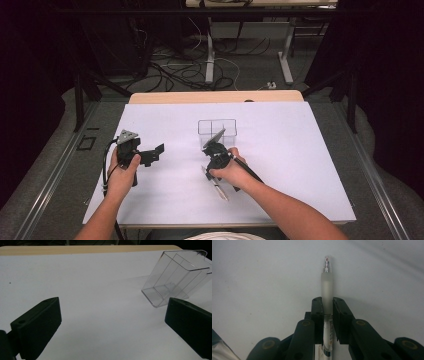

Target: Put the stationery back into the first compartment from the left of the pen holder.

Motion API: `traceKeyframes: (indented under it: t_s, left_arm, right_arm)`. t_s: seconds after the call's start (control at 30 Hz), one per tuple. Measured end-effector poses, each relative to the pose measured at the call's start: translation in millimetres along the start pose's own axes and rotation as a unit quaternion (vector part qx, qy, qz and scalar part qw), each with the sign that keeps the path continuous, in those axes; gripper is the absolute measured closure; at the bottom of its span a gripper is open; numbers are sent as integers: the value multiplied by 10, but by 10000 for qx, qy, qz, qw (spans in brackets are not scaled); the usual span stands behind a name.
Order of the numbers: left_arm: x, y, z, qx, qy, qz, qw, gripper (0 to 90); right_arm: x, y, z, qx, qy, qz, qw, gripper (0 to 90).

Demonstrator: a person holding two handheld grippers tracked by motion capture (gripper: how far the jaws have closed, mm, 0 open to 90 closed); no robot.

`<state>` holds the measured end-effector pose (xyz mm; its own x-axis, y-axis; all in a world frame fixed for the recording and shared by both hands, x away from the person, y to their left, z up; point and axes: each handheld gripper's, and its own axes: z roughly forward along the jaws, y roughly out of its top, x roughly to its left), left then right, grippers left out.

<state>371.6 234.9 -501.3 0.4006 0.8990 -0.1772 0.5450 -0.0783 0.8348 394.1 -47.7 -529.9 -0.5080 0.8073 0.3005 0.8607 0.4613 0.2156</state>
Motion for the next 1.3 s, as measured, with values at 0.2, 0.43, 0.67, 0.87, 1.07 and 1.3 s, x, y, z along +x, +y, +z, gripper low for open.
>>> traceKeyframes:
  t_s: [0.2, 0.43, 0.67, 0.87, 1.07, 1.3]
  left_arm:
    - [-1, 0, 1, 19, -2, 5, 10000, 5]
    - [0, -2, 3, 24, -1, 1, 10000, 5]
    - [1, -3, 5, 28, 7, -3, 10000, 5]
    - [3, -3, 4, 24, 21, -2, 10000, 5]
    - [4, -3, 5, 24, 23, -1, 10000, 5]
    - [6, -4, 5, 22, 26, -4, 10000, 5]
  right_arm:
    - [-16, -2, -52, -188, 166, -20, 9997, 802]
    - [-32, 0, -138, -428, 282, -27, 9987, 803]
    - [-46, 6, -236, -785, 403, 8, 9961, 802]
    - [-41, 2, -318, -1293, 464, -66, 9905, 802]
    - [-19, 6, -419, -1805, 486, -249, 9821, 802]
    - [1, 19, -545, -2184, 428, -431, 9740, 802]
